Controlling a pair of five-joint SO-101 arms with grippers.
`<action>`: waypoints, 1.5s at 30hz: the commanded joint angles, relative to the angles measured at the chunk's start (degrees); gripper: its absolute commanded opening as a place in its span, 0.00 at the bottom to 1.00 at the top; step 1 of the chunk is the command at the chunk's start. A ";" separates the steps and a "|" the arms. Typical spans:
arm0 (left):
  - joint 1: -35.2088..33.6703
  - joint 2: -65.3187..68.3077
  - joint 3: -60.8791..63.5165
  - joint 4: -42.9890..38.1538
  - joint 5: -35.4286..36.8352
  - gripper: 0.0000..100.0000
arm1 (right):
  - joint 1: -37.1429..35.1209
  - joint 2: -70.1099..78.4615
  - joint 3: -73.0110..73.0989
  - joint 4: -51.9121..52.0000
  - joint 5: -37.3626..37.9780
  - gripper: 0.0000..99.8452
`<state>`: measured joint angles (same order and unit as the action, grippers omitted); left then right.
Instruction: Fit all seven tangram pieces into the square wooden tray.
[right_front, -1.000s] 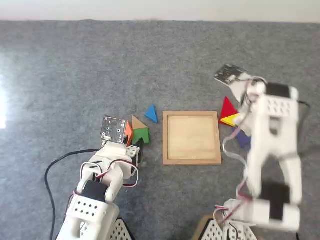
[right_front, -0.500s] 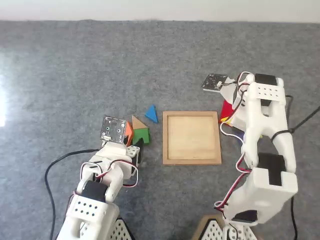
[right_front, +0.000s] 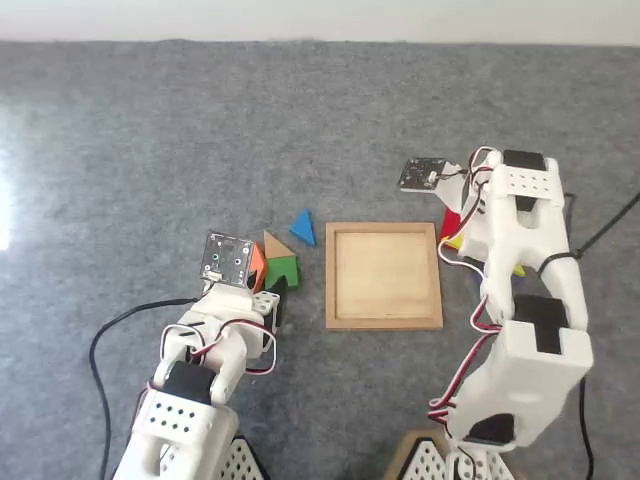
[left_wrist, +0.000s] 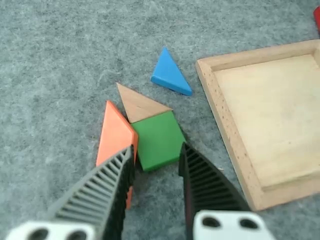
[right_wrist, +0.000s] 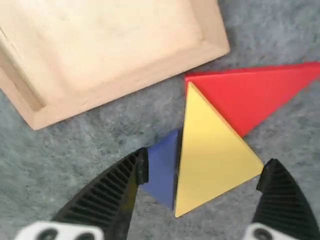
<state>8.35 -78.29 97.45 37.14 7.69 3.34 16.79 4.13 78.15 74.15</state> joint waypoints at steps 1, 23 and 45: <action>0.00 -0.79 -0.66 0.09 0.35 0.15 | 1.10 0.40 -3.25 -0.92 2.11 0.36; 0.00 -0.79 -0.66 0.09 0.35 0.15 | 3.56 2.07 -0.97 -7.34 2.11 0.36; 0.00 -0.79 -0.66 0.09 0.35 0.15 | 3.82 3.38 -0.88 -10.42 -6.86 0.29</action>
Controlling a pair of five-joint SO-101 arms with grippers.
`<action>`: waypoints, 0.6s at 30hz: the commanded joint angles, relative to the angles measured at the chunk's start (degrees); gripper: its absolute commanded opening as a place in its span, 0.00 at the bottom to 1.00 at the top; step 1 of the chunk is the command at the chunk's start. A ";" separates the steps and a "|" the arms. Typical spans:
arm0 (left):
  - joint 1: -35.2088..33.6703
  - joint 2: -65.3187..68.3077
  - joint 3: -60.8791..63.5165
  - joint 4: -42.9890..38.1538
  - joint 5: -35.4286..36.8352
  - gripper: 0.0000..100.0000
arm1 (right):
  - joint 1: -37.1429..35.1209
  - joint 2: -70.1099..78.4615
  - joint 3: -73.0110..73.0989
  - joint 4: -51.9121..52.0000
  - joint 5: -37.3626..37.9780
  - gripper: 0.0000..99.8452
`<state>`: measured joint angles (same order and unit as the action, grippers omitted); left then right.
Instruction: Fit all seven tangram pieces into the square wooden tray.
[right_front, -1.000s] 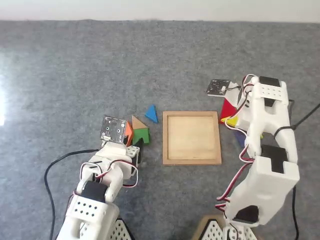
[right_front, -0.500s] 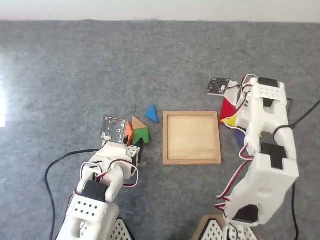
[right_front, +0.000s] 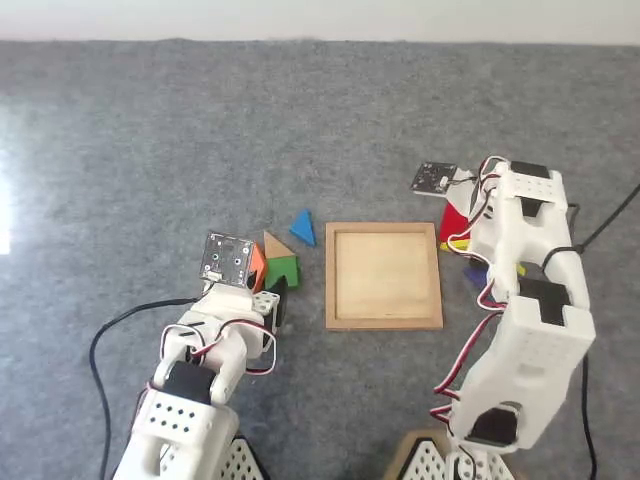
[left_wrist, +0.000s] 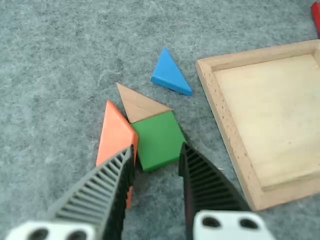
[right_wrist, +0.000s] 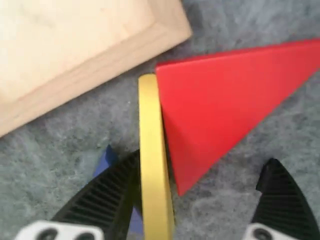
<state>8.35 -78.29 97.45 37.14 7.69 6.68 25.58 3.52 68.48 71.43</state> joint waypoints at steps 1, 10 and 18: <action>0.00 -0.79 -0.66 0.09 0.35 0.15 | 0.40 -6.64 -0.09 -0.57 -5.71 0.24; 0.00 -0.79 -0.66 0.09 0.35 0.15 | 0.22 -11.65 -0.26 5.23 -10.55 0.04; 0.00 -0.79 -0.66 0.09 0.35 0.15 | -1.19 -11.82 -0.35 8.48 -10.73 0.01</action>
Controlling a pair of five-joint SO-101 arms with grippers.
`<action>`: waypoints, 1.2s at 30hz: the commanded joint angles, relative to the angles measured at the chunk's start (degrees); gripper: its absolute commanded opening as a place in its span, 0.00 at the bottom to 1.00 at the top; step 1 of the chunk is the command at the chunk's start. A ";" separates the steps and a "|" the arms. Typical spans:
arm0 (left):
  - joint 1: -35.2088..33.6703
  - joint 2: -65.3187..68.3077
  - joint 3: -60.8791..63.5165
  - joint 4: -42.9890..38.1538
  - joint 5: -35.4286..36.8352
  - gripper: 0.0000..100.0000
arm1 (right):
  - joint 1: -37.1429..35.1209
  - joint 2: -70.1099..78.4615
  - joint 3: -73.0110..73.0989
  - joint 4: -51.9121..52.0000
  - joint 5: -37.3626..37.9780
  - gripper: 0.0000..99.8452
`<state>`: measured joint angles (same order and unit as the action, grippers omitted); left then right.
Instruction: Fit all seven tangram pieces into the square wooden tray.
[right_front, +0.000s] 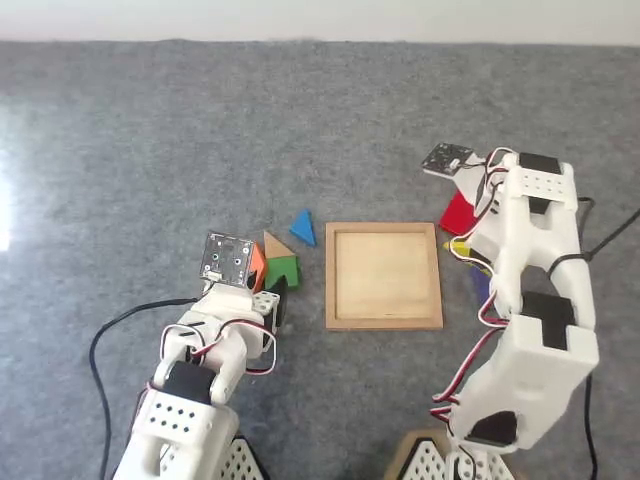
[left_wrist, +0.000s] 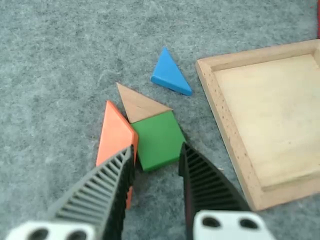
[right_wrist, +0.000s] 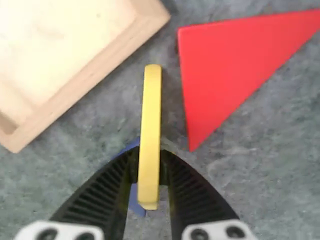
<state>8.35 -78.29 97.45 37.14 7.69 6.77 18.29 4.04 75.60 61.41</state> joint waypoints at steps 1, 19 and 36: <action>0.00 -0.79 -0.66 0.09 0.35 0.15 | -1.27 -4.79 -1.23 1.80 -0.79 0.01; 0.00 -0.79 -0.66 0.09 0.35 0.15 | -25.45 -17.01 -10.55 17.80 -59.87 0.01; 0.00 -0.79 -0.66 0.09 0.35 0.15 | -42.77 -8.40 -2.81 5.85 -95.56 0.01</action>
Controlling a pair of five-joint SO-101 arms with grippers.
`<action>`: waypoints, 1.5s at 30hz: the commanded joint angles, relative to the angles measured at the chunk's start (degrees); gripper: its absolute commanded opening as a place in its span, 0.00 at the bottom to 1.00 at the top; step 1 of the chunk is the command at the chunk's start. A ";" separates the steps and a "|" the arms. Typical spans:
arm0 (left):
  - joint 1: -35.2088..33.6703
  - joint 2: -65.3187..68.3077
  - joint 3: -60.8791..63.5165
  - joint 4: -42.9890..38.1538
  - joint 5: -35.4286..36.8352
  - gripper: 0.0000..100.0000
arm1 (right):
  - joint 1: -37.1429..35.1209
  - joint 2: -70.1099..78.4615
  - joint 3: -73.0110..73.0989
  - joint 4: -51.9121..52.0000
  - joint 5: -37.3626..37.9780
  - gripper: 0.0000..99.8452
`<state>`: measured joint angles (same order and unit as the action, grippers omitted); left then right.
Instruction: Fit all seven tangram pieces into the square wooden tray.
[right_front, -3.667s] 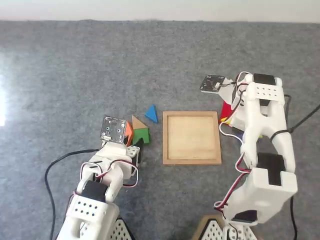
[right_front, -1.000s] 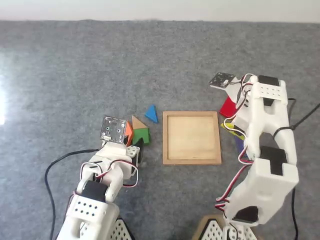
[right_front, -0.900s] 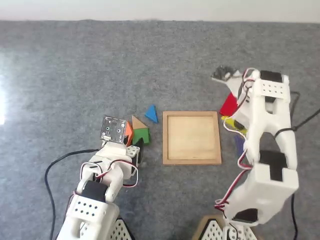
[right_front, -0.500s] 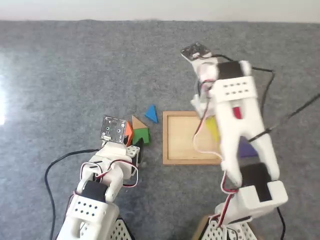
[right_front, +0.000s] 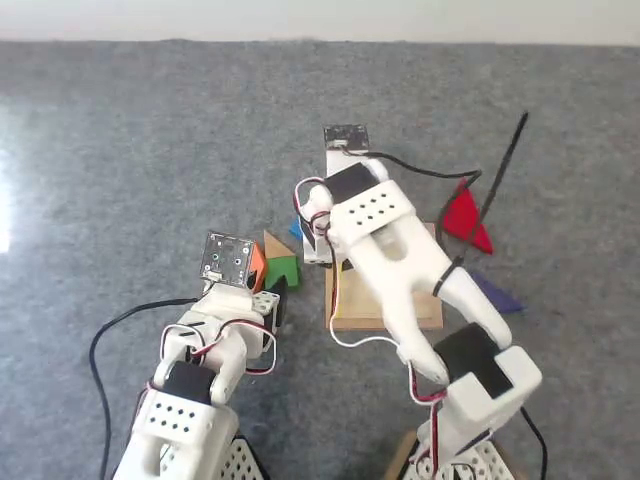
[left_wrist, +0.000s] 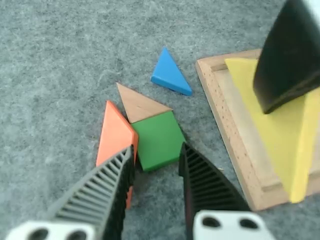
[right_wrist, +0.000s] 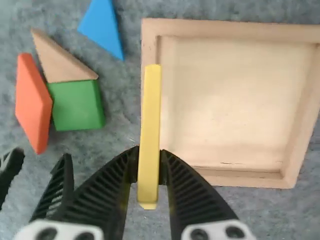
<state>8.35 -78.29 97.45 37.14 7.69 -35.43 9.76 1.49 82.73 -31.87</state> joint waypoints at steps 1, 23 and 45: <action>0.00 -0.79 -0.66 0.09 0.35 0.15 | -0.48 1.01 -0.26 -2.07 -2.46 0.01; 0.00 -0.79 -0.66 0.09 0.35 0.15 | 3.65 8.40 -0.18 -9.36 4.04 0.01; 0.00 -0.79 -0.66 0.09 0.35 0.15 | 4.79 9.27 2.81 -8.13 17.41 0.26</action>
<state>8.35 -78.29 97.45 37.14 7.69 -32.09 19.43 4.84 73.67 -15.52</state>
